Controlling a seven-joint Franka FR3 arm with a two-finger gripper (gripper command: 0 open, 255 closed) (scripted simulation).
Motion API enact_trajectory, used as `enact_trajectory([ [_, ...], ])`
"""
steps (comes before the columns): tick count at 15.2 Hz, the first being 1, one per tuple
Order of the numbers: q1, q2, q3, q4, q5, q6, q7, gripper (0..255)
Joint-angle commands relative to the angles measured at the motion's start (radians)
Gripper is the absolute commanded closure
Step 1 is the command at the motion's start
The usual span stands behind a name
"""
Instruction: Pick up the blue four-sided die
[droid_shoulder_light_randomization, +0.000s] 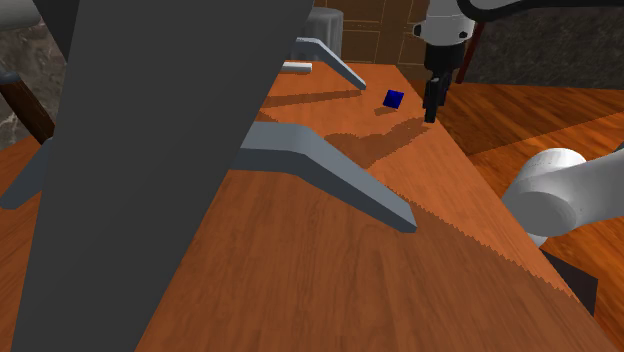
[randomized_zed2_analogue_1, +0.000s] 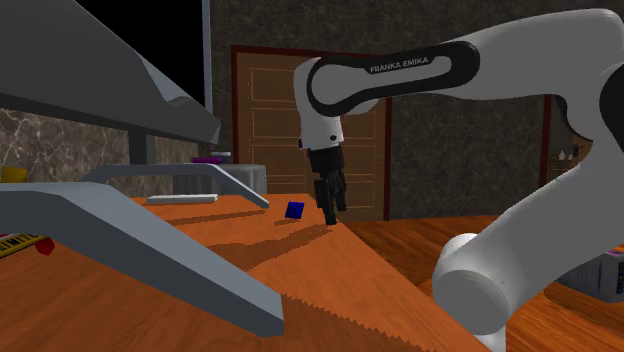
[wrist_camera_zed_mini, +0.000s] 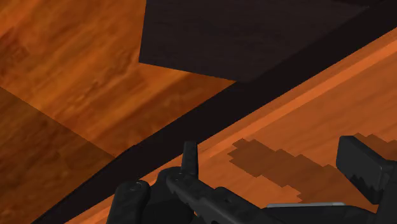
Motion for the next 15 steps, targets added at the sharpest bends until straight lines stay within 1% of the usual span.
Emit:
enact_trajectory([
  [1, 0.000, 0.000, 0.000, 0.000, 0.000, 0.000, 0.000, 0],
  [5, -0.049, 0.135, 0.031, 0.123, 0.053, 0.048, 0.152, 0],
  [10, -0.108, 0.292, 0.055, 0.290, 0.096, 0.089, 0.334, 0],
  [11, -0.110, 0.299, 0.056, 0.298, 0.097, 0.090, 0.342, 0],
  [15, -0.108, 0.290, 0.057, 0.237, 0.099, 0.142, 0.343, 0],
])
